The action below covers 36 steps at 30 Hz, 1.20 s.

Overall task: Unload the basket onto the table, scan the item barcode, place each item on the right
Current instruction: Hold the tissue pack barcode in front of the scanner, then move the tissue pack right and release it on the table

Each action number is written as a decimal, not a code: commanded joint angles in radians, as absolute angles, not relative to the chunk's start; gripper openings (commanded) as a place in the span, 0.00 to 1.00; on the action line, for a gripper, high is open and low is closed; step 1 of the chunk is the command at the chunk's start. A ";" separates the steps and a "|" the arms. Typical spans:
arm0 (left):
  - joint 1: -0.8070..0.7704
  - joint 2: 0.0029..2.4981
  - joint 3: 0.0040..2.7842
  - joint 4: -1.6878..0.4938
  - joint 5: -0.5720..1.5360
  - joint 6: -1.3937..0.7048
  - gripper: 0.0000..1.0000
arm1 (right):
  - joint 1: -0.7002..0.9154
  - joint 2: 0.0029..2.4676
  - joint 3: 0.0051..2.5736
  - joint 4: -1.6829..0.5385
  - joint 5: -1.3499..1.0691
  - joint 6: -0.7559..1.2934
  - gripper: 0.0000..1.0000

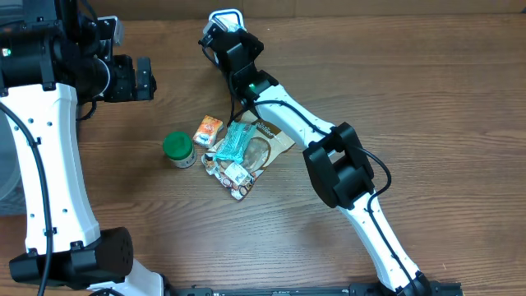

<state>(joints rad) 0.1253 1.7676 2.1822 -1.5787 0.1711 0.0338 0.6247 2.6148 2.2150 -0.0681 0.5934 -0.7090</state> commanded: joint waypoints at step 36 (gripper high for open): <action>0.126 1.767 2.187 -1.577 0.169 0.053 0.99 | 0.304 1.916 2.238 -1.424 0.064 0.353 0.04</action>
